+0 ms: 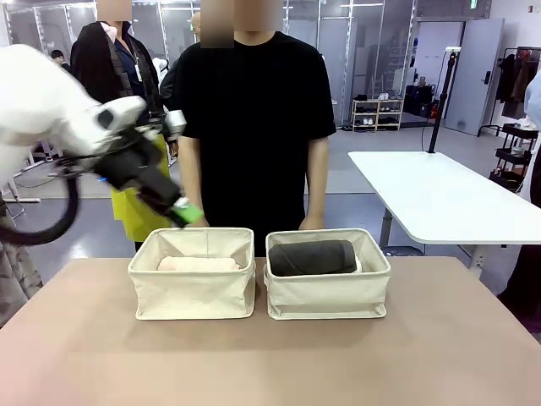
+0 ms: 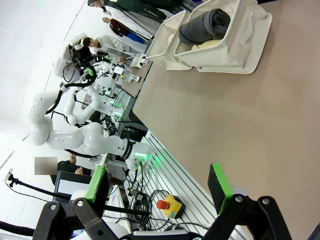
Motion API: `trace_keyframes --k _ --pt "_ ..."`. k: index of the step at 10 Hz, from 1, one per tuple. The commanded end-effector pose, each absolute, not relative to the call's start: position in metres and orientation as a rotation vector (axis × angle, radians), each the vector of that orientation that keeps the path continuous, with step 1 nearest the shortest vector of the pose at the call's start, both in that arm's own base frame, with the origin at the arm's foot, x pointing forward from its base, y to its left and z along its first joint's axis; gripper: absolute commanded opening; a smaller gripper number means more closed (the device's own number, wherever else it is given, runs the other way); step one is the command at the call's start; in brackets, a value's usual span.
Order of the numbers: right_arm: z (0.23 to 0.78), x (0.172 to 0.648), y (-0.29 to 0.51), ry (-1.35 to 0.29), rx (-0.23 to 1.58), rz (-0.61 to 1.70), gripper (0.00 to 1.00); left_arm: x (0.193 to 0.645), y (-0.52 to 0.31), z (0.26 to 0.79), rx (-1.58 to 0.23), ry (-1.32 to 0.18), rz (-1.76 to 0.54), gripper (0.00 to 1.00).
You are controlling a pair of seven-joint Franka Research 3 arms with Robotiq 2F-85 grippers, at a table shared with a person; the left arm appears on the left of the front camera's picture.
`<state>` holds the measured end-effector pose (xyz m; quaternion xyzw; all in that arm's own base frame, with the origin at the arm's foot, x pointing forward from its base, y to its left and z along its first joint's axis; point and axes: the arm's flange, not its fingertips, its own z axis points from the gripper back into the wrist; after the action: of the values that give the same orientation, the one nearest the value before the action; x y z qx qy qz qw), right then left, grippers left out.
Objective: Divide the towels into two baskets.
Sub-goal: Pick up one hotel-folded towel from the bottom of the table and place it in the Fabric basket indicated by the person.
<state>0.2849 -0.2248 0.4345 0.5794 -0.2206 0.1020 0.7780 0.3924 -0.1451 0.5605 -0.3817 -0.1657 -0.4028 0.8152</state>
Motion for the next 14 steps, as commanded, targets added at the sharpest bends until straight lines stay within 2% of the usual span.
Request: trace_keyframes --k 1,4,8,9,12,14 --pt "0.436 0.284 -0.223 -0.501 1.264 0.228 1.0 0.375 -0.096 0.545 -0.873 -0.378 -0.809 1.0" --pt "0.436 0.284 -0.223 -0.501 1.264 0.228 1.0 0.333 -0.002 0.519 -0.917 -0.445 -0.551 1.0" --pt "0.436 0.284 -0.223 -0.501 1.264 0.228 1.0 0.263 0.092 0.477 -0.97 -0.655 -0.199 1.0" --pt "0.436 0.284 -0.223 -0.501 1.264 0.228 1.0 0.251 0.103 0.47 -0.956 -0.617 -0.137 1.0" --pt "0.436 0.284 -0.223 -0.501 1.264 0.228 1.0 0.245 0.111 0.479 -0.915 -0.622 -0.092 1.0" --pt "0.436 0.284 -0.223 -0.501 1.264 0.228 1.0 0.227 0.127 0.485 -0.869 -0.669 0.019 1.0"
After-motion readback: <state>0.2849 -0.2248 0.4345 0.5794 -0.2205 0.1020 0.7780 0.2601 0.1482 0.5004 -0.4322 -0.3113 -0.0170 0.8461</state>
